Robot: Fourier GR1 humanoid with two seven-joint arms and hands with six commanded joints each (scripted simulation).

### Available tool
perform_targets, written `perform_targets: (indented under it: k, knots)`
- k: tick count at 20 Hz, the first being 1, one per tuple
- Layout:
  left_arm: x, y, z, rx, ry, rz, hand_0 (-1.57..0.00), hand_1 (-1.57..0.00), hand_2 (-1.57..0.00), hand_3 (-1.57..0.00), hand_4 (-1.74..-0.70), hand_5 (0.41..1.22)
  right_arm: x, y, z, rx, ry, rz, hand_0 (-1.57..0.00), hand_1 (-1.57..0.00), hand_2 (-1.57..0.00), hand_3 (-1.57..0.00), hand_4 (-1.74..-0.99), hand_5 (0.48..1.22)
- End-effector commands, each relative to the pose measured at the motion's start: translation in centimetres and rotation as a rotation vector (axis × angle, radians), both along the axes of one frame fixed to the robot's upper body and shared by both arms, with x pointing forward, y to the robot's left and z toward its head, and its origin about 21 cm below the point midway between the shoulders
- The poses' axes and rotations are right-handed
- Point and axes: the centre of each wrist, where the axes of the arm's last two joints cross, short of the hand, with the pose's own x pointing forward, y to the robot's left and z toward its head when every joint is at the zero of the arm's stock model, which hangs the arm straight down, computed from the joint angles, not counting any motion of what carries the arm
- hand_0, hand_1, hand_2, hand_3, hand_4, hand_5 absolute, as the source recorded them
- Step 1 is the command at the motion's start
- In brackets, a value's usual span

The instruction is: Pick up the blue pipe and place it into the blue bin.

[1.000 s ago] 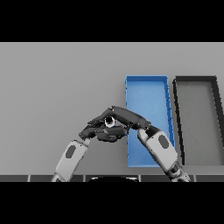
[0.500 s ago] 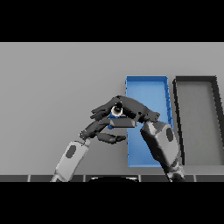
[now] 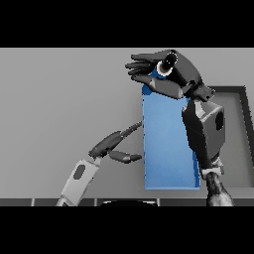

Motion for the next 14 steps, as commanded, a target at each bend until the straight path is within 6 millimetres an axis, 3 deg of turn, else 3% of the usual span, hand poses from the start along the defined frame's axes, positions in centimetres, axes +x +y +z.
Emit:
perform_targets:
  k: [1, 6, 7, 10, 12, 14]
  knots:
    - [0.1, -0.1, 0.3, -0.003, -0.001, -0.005, 0.0, 0.0, 0.0, 0.0, -0.89, 0.425, 0.9, -0.9, 0.1, 0.005, 0.027, -0.055, -1.57, -1.57, -1.57, -1.57, -1.741, 1.221]
    - [-0.1, 0.5, 0.0, 0.0, -0.021, -0.004, 0.0, 0.0, 0.0, 0.0, -0.88, 0.412, 4.0, -6.1, -1.7, -0.059, 0.109, -0.255, -1.57, -1.57, -1.57, -1.57, -1.741, 1.221]
    - [0.0, 0.4, -0.1, 0.01, -0.022, -0.003, 0.0, 0.0, 0.0, 0.0, -0.87, 0.413, 4.4, -7.3, -3.1, -0.056, 0.151, -0.275, -1.57, -1.57, -1.57, -1.57, -1.741, 1.221]
    - [0.4, 0.6, 0.0, 0.023, -0.023, 0.008, 0.0, 0.0, 0.0, 0.0, -0.87, 0.419, 4.3, -9.0, -6.2, -0.061, 0.253, -0.345, -1.57, -1.57, -1.57, -1.57, -1.741, 1.221]
    - [-0.4, 0.3, -0.2, -0.005, -0.025, -0.012, 0.0, 0.0, 0.0, 0.0, -0.87, 0.42, 3.8, -10.3, -8.5, -0.089, 0.319, -0.386, -1.57, -1.57, -1.57, -1.57, -1.741, 1.221]
    - [-0.3, 0.5, -0.1, -0.003, -0.007, -0.003, 0.0, 0.0, 0.0, 0.0, -0.87, 0.422, 2.8, -11.2, -10.9, -0.116, 0.376, -0.41, -1.57, -1.57, -1.57, -1.57, -1.741, 1.221]
